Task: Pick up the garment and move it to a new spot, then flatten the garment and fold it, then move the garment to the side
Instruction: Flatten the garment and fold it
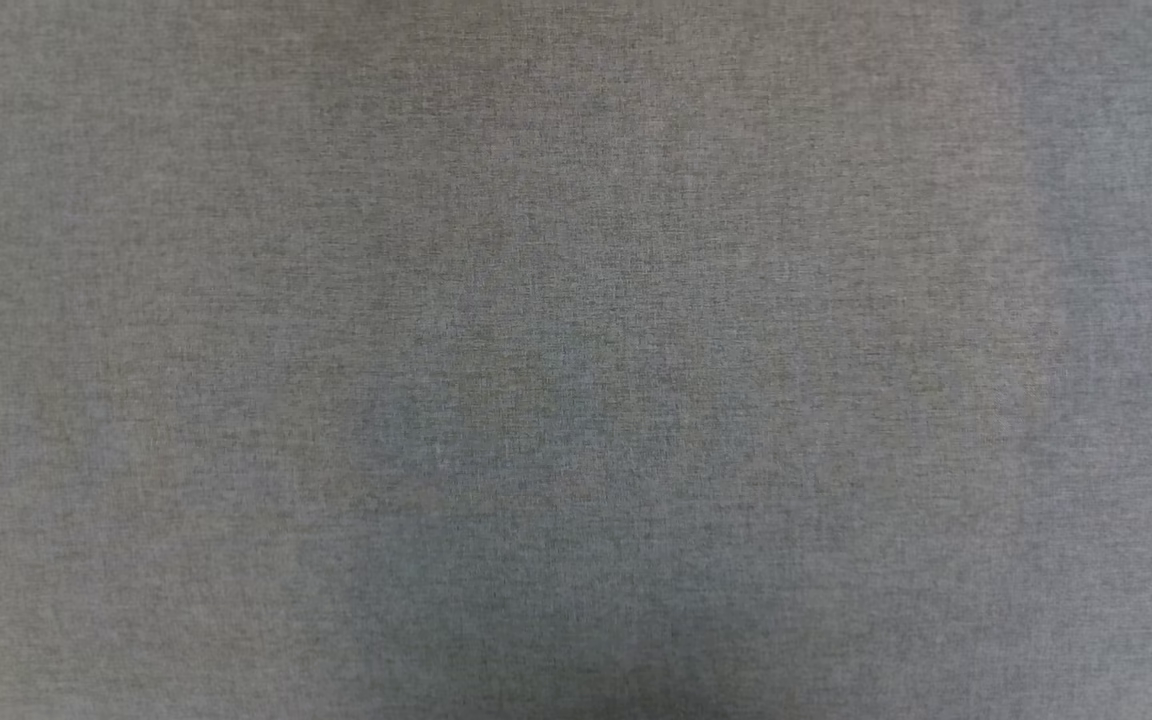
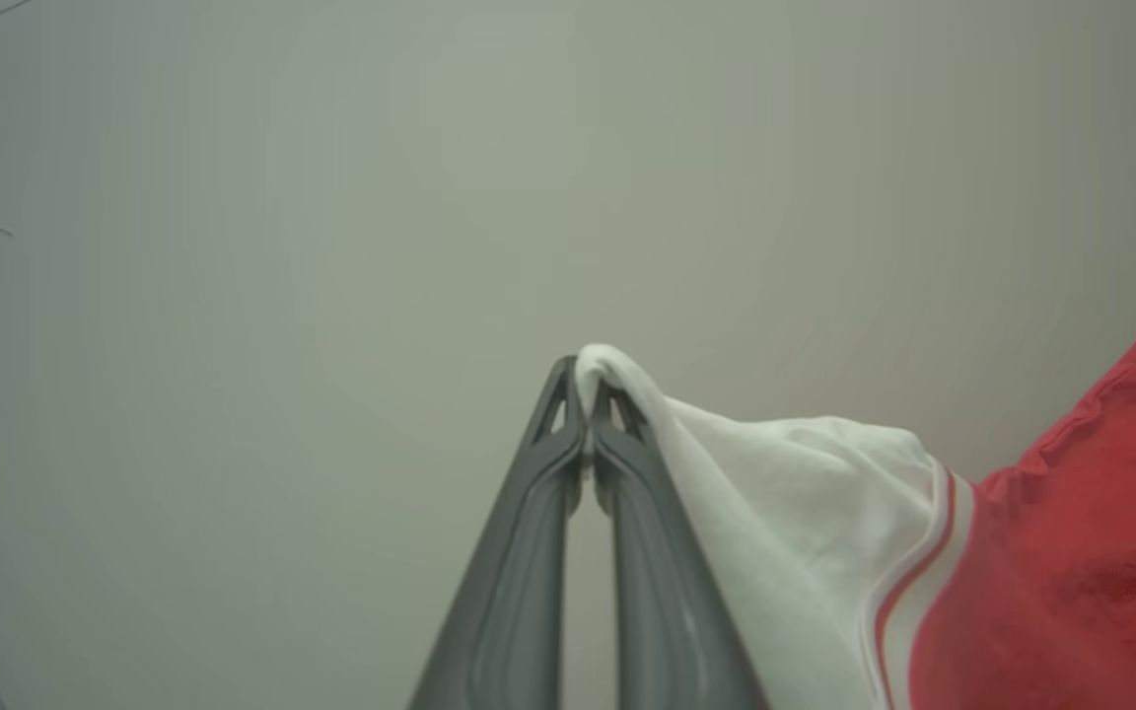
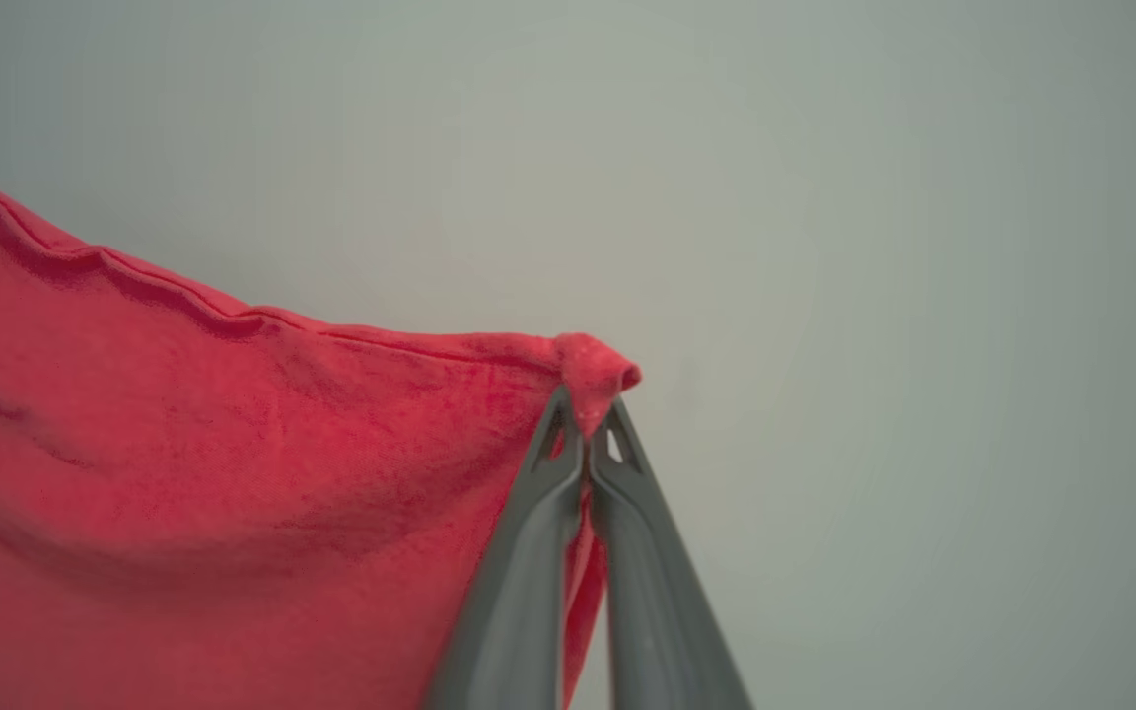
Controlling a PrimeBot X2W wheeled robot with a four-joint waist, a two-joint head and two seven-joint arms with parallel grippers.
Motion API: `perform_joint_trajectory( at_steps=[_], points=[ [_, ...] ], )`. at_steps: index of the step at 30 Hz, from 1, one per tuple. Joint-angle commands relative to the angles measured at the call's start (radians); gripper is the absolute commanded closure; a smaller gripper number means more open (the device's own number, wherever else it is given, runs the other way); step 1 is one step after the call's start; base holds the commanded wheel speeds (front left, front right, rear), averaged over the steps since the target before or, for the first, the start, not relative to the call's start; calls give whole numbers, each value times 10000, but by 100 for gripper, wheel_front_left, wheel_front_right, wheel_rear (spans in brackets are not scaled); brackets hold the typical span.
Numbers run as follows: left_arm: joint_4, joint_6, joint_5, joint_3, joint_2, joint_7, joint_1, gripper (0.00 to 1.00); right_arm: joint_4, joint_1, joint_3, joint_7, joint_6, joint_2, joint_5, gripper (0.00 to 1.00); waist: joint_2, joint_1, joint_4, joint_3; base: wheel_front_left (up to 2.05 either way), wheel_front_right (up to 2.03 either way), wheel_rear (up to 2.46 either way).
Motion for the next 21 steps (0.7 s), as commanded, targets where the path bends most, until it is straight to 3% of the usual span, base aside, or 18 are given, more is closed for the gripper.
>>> perform_joint_trajectory(
  at_steps=[1,11,16,21],
  points=[
    [175,-21,-180,-61,42,-136,336,100,144,295,286,-194,-7,30,45,100,-1,-1,-4,62,0,0,0],
    [553,181,-645,-11,258,-628,3408,100,1093,2628,1949,-1647,-7,37,1018,100,-1,-1,-22,-752,0,0,0],
    [-506,495,-665,126,433,-645,5597,100,946,3973,2745,-2086,-7,-147,1713,100,-1,-1,61,-1563,0,0,0],
    [-1922,1019,-709,185,692,-647,8355,100,258,5744,3519,-2327,-7,-724,2499,100,-1,-1,186,-2537,0,0,0]
  ],
)
